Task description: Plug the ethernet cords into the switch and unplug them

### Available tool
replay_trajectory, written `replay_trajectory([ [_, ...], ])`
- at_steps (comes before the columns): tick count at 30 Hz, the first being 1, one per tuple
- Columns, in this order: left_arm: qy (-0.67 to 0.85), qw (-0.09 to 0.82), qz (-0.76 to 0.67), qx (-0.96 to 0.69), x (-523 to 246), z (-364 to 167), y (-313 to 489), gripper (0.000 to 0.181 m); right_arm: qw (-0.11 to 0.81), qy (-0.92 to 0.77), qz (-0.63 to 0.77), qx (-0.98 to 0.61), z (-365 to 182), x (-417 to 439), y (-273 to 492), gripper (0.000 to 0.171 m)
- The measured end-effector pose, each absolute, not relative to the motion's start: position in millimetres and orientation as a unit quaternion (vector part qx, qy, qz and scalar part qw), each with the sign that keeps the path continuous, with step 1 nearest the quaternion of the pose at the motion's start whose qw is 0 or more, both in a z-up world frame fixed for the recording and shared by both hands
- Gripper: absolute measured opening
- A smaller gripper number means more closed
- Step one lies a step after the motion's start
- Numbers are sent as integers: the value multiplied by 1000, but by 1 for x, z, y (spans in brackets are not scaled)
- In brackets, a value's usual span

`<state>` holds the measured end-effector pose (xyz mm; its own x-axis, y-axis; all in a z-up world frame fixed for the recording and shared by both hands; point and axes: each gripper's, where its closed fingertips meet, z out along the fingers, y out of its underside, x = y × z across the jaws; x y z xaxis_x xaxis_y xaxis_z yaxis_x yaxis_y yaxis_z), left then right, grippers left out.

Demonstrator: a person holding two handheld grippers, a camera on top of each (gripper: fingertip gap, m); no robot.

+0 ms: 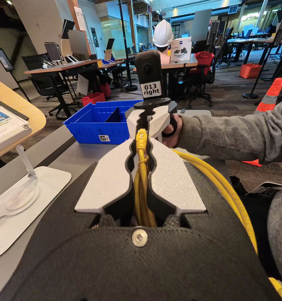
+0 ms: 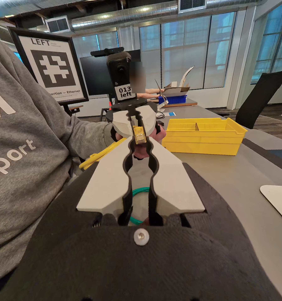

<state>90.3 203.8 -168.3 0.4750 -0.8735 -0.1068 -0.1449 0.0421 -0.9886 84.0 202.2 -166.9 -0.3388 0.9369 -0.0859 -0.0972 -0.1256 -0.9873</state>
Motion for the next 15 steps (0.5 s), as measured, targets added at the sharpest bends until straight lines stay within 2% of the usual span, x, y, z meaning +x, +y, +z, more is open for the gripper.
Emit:
replay_trajectory([
  [2, 405, 595, -308, -622, 86, -168, 202, 12, 416, -526, 615, -414, -170, 82, 204, 14],
  [6, 389, 603, -301, -628, 69, -168, 201, 12, 434, -544, 566, -442, -177, 85, 213, 32],
  [11, 372, 606, -280, -645, 41, -176, 201, 12, 441, -585, 478, -484, -198, 96, 226, 69],
  [15, 357, 610, -276, -651, 24, -181, 200, 12, 421, -632, 417, -500, -224, 104, 227, 86],
])
